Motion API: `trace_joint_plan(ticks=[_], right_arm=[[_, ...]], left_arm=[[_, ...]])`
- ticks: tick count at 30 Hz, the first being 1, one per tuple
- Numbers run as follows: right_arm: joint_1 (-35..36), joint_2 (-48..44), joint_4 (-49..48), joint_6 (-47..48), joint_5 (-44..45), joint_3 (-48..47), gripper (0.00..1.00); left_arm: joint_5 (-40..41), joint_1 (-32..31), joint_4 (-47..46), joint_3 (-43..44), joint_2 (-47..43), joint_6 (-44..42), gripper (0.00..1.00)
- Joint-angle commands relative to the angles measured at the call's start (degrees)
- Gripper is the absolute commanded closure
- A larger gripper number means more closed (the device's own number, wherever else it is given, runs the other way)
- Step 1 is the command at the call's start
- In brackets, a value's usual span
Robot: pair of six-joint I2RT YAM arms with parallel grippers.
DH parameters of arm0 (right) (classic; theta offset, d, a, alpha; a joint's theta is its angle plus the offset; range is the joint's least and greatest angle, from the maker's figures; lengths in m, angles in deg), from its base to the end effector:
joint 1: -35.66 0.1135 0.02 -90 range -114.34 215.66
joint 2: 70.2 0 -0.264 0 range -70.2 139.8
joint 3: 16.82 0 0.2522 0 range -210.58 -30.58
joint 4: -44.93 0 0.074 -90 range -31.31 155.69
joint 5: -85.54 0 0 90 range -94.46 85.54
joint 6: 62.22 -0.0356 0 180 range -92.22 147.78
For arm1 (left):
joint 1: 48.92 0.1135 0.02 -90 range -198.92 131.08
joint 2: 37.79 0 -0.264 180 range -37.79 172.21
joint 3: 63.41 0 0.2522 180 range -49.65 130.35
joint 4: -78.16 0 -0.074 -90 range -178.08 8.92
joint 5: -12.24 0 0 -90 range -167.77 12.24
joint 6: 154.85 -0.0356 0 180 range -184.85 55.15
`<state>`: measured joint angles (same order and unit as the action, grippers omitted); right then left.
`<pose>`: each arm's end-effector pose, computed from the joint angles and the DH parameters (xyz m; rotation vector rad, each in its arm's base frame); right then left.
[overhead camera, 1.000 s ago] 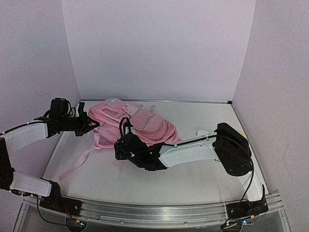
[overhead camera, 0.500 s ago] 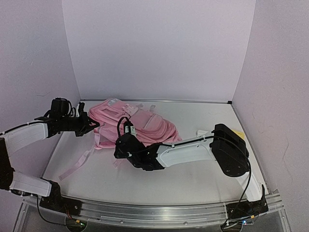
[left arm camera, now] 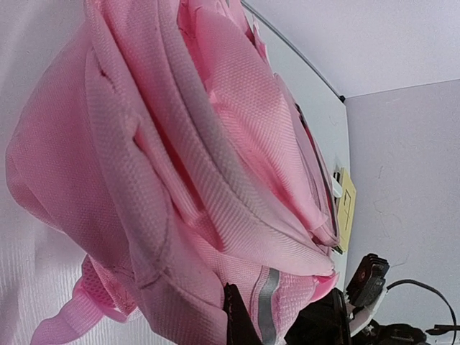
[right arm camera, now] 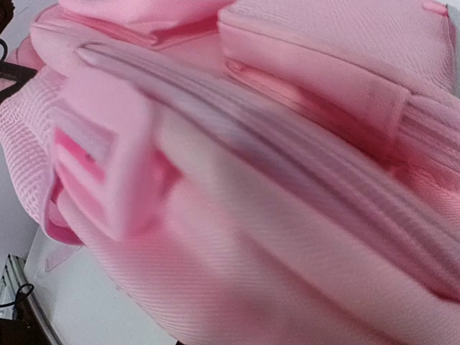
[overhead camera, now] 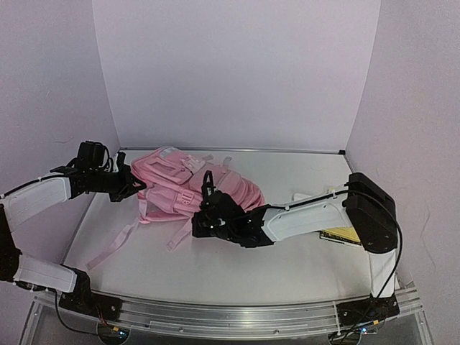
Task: Pack the student bag
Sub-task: Zip the student bag at the center of the board.
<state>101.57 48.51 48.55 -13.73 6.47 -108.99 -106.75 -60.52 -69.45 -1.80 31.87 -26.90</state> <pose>0.1966 0.4233 0.1776 -0.3503 2.1994 0.9056 0.2492 -0.0688 0.2575 -0.2642 2.3671 -1.0127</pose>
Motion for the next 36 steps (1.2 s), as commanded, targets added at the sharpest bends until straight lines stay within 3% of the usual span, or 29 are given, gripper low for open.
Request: trace_joint_plan(ticks=[1, 6, 12, 15, 17, 20, 23, 27, 36], right_arm=[[-3.9, -4.3, 1.1, -2.7, -6.7, 5.0, 1.0], [-5.3, -5.0, 1.1, -1.4, -14.2, 7.6, 1.0], [-5.3, 0.6, 0.4, 0.4, -25.8, 3.8, 1.0], [-3.9, 2.3, 0.0, 0.3, -24.9, 0.6, 1.0], [-2.6, 2.9, -0.1, 0.3, -23.4, -1.4, 1.0], [-1.9, 4.1, -1.0, -1.3, -21.7, -3.4, 1.0], [-1.9, 5.0, -3.6, -3.1, -21.2, -3.8, 1.0], [-1.8, 6.9, -6.1, -4.4, -22.7, -4.8, 1.0], [-1.8, 8.2, -6.5, -3.8, -22.0, -5.3, 1.0]], left_arm=[[5.1, 1.2, -2.7, 5.4, -1.0, -4.4, 1.0], [6.1, 3.5, -3.7, 6.4, 2.0, -7.7, 1.0], [3.4, 7.2, -11.5, 8.7, 10.7, -12.8, 1.0], [-0.6, 8.5, -13.7, 11.8, 16.1, -12.7, 0.98], [-4.5, 8.6, -12.9, 14.7, 19.0, -12.4, 0.85], [-6.0, 8.5, -12.7, 13.9, 19.6, -10.6, 0.57], [-4.3, 8.3, -12.5, 8.9, 16.9, -8.1, 0.41], [-2.2, 6.3, -13.1, 0.1, 11.4, -2.8, 0.32], [-1.8, -2.3, -23.0, -13.6, 1.5, 13.1, 0.23]])
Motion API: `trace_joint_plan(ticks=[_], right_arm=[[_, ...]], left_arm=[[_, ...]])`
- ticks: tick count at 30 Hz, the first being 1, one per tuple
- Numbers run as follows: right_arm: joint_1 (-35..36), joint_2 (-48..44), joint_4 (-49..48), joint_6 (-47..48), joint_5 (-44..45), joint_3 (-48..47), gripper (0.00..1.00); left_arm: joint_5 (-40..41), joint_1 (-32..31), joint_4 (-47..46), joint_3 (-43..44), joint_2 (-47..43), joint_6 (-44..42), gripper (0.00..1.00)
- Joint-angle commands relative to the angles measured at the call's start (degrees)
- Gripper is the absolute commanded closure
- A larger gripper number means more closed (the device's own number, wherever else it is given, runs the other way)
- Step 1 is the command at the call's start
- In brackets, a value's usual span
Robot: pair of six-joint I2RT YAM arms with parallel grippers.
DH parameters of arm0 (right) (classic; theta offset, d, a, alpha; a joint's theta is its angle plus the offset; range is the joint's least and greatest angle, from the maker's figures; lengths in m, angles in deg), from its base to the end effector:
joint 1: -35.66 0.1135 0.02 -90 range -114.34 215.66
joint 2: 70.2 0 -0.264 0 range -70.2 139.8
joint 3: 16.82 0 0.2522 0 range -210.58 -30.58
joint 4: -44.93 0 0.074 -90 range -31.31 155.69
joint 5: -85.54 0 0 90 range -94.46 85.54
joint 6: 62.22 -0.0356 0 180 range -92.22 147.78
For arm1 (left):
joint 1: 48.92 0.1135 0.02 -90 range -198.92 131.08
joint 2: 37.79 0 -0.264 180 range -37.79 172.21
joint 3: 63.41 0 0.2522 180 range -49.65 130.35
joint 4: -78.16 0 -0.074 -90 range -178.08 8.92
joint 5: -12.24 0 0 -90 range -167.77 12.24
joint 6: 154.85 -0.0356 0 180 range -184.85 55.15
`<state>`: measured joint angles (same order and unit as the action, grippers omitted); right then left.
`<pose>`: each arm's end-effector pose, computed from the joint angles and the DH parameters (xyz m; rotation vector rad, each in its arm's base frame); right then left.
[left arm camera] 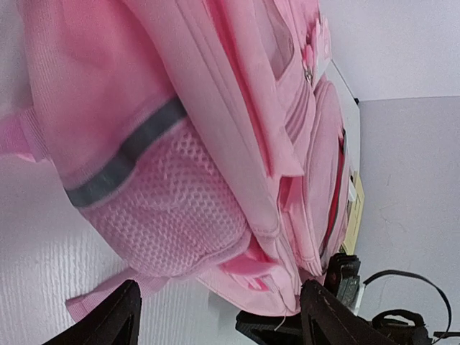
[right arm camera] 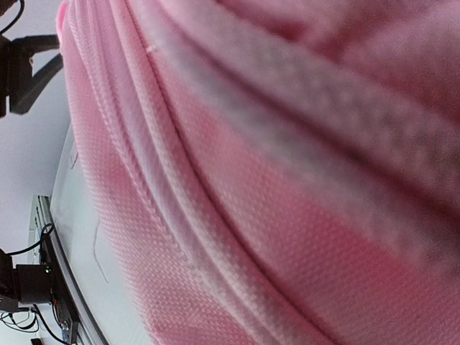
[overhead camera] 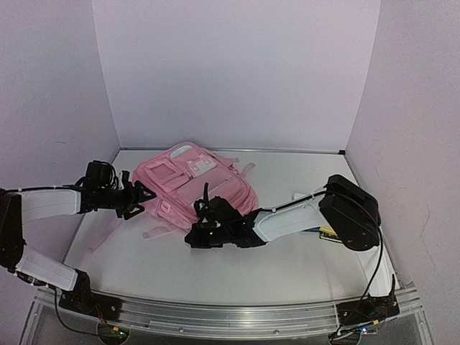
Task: Pack the student bag
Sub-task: Zip the student bag at the center of the board.
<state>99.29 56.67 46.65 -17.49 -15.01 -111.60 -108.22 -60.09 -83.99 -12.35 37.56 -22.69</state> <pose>0.2085 0.4353 0.1301 -0.5094 2.3962 1.1941 0.2523 -0.0682 0.1949 -0.3634 2.4014 -1.0669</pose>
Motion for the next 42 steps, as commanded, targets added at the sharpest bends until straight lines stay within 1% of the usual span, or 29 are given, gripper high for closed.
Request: trace_joint_plan(ticks=[1, 4, 7, 12, 15, 20, 24, 26, 28, 30, 32, 35, 39, 42], right_arm=[[0.6, 0.1, -4.6, -0.1, -0.4, -2.7, 1.0], [0.5, 0.4, -4.7, -0.2, 0.0, -2.8, 1.0], [0.5, 0.4, -4.7, -0.3, 0.5, -2.7, 1.0], [0.5, 0.2, -4.7, -0.2, 1.4, -2.8, 1.0], [0.5, 0.2, -4.8, -0.2, 1.5, -3.0, 1.0], [0.6, -0.1, -4.8, -0.1, 1.3, -2.6, 1.0], [0.6, -0.5, -4.8, -0.2, 1.8, -2.1, 1.0], [0.5, -0.9, -4.8, -0.3, 2.3, -1.9, 1.0], [0.6, -1.1, -4.8, -0.4, 3.1, -1.7, 1.0], [0.5, -1.5, -4.8, -0.6, 3.9, -1.4, 1.0], [0.5, -2.0, -4.8, -0.7, 4.4, -1.0, 1.0], [0.5, -3.1, -4.8, -1.3, 5.3, 0.2, 1.0], [0.5, -5.3, -4.0, -2.1, 6.8, 2.5, 1.0], [0.5, -7.0, -1.8, -2.2, 8.5, 4.1, 1.0]], left_arm=[[-0.3, -3.5, -9.5, -3.8, -4.7, 9.8, 0.22], [0.2, -6.3, -11.2, -4.4, -5.1, 12.2, 0.2], [0.2, -8.8, -13.0, -4.1, -3.3, 13.6, 0.19], [1.0, -13.4, -15.8, -5.0, 0.1, 16.8, 0.07], [2.3, -15.4, -16.4, -5.1, 1.9, 17.4, 0.06], [2.2, -17.8, -20.7, -4.2, 6.9, 19.3, 0.06], [3.4, -19.8, -20.8, -2.0, 10.0, 19.2, 0.08], [4.2, -20.4, -20.4, -1.4, 11.3, 19.1, 0.13], [4.9, -20.7, -20.3, -1.2, 12.2, 19.0, 0.25], [6.2, -20.9, -20.0, -0.9, 12.6, 18.6, 0.34], [7.6, -20.9, -19.2, -0.5, 12.5, 18.0, 0.46], [9.4, -21.0, -18.4, -0.2, 12.3, 17.1, 0.6], [10.5, -20.9, -17.3, 0.1, 12.4, 15.8, 0.74], [11.0, -20.9, -16.5, 0.2, 12.5, 15.0, 0.87]])
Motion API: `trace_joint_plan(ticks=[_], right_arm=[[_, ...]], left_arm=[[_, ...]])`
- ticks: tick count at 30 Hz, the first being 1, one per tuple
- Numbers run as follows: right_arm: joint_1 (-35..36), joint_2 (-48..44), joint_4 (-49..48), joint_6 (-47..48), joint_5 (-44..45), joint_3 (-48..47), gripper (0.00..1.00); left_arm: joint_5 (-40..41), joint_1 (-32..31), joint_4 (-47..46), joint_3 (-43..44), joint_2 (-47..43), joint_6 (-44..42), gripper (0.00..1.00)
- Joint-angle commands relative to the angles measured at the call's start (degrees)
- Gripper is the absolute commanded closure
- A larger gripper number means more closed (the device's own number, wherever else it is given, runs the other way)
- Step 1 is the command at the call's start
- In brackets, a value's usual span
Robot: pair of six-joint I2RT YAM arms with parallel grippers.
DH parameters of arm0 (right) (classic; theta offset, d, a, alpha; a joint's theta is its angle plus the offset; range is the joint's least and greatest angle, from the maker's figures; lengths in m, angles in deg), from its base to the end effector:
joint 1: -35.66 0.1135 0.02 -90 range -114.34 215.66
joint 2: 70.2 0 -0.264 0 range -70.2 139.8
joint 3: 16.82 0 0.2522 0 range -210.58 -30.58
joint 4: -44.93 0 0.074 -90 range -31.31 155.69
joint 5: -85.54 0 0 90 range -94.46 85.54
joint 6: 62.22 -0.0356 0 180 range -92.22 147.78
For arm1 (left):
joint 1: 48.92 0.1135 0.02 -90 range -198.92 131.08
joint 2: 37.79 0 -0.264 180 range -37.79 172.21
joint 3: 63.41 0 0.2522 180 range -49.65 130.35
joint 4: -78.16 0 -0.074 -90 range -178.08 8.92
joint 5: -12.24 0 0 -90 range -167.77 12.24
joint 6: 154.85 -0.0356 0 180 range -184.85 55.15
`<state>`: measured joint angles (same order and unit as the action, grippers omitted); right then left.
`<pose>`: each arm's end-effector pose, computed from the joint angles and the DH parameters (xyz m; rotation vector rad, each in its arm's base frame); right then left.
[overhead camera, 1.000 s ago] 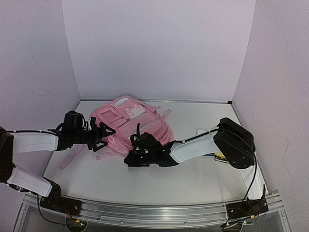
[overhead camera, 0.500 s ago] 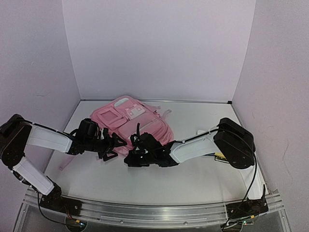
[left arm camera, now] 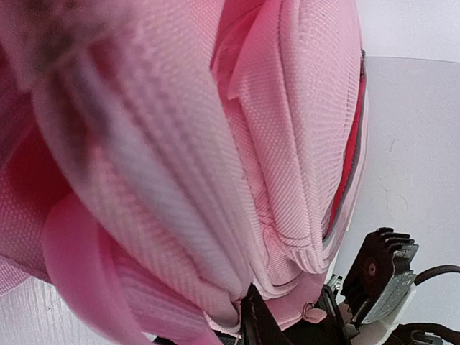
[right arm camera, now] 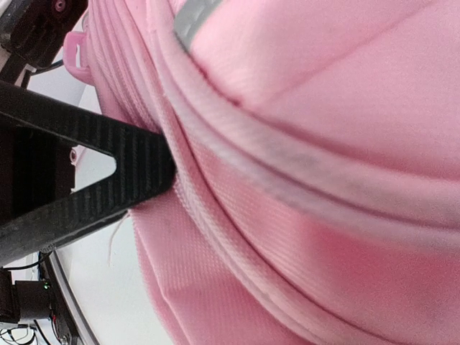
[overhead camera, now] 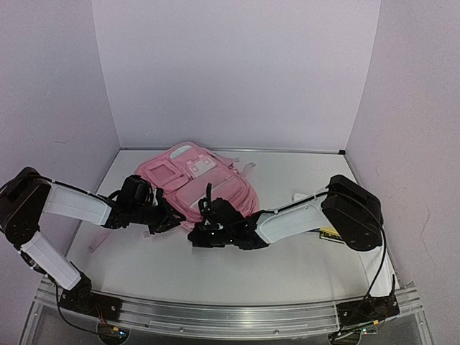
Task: Pack the student bag
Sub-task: Zip the student bag at the center of the board.
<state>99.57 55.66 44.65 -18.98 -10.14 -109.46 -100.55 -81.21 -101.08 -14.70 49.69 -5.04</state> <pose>0.2068 0.4304 0.1298 -0.4231 2.3706 1.1442 0.2356 -0.1652 0.1513 -0.3686 2.5160 -1.2131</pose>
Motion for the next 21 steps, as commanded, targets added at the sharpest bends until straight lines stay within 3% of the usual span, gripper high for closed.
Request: trace_joint_plan(ticks=[1, 5, 16, 21], right_arm=[[0.3, -6.6, 1.1, -0.7, 4.4, 2.4, 1.0], [0.3, -8.7, 5.1, 0.4, 7.9, 4.6, 1.0], [0.2, -13.5, 14.5, 5.3, 18.3, 7.1, 1.0], [-1.9, -14.8, 15.7, 6.3, 17.0, 8.1, 1.0]], left_arm=[[3.8, 0.2, 1.1, 2.8, 0.3, -3.1, 0.9], [5.4, 0.3, 4.2, 4.0, -0.5, -5.1, 1.0], [9.5, 2.4, 15.2, 5.5, -5.8, -11.2, 1.0], [8.9, 6.4, 19.7, 4.2, -9.2, -13.4, 1.0]])
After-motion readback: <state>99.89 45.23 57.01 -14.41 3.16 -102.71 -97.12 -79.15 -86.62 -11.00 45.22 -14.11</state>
